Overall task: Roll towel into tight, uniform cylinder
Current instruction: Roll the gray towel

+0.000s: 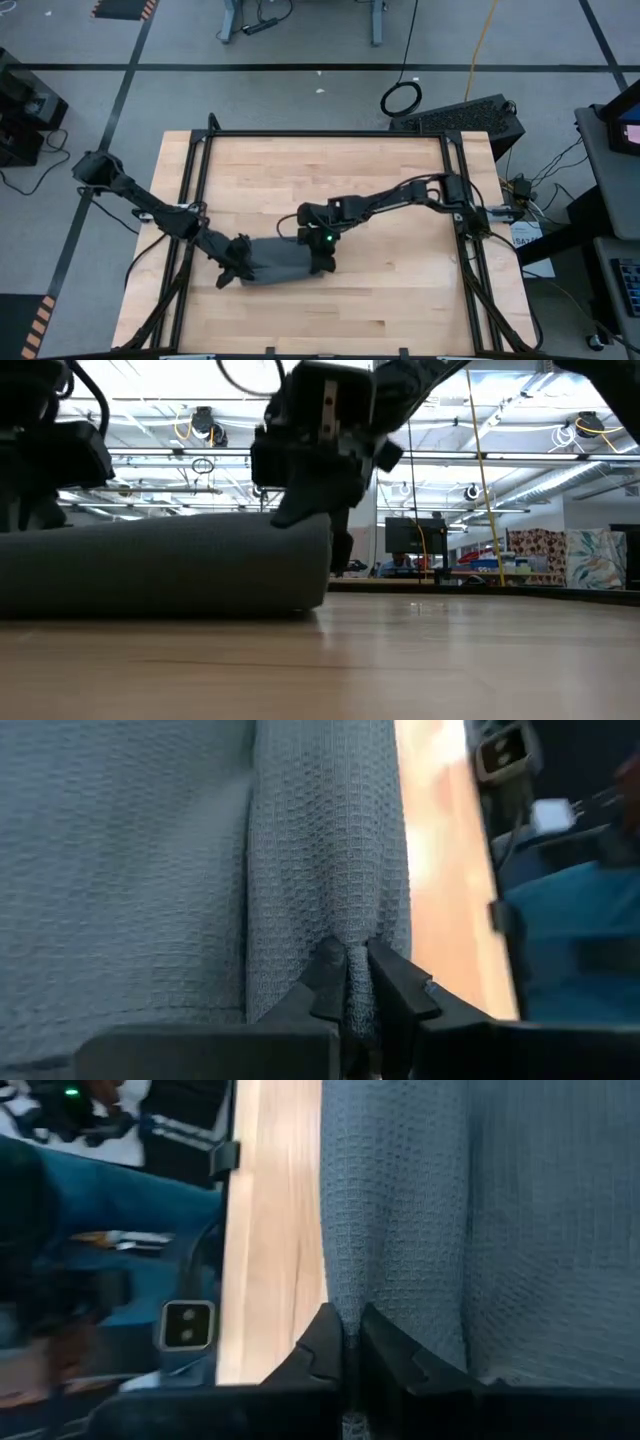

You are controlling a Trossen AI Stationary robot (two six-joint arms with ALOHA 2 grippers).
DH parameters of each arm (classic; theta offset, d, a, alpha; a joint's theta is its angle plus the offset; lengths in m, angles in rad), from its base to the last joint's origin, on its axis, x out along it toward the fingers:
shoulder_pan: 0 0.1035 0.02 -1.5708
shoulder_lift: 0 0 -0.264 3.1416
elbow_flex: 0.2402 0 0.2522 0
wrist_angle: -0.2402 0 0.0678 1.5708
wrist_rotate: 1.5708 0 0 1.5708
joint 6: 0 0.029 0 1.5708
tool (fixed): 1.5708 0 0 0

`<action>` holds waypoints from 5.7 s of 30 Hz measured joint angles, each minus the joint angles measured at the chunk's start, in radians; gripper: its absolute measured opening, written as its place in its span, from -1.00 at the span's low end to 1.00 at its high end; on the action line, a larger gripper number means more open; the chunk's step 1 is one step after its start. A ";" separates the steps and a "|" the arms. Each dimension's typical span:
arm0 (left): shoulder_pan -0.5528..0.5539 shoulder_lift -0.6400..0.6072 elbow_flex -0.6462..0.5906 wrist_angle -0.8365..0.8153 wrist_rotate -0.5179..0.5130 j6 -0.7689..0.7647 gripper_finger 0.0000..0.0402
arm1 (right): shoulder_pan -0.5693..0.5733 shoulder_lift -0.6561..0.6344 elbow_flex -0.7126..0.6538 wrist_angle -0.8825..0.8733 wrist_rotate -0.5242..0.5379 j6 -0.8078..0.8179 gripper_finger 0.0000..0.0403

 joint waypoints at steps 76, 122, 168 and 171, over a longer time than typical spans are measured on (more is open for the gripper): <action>0.213 0.001 -0.055 -0.083 0.011 -0.104 -0.88 | 0.235 -0.022 -0.001 -0.069 0.868 -0.108 0.36; -0.044 -0.321 0.175 -0.392 -0.271 0.068 0.26 | -0.058 0.046 -0.002 -0.019 0.051 0.128 -0.96; 0.107 0.130 0.178 -0.228 -0.034 0.003 -0.86 | -0.056 -0.146 -0.001 -0.207 0.110 -0.081 -0.12; 0.158 0.130 0.177 -0.210 0.040 -0.020 -0.86 | 0.016 -0.212 0.000 -0.219 0.300 -0.182 -0.04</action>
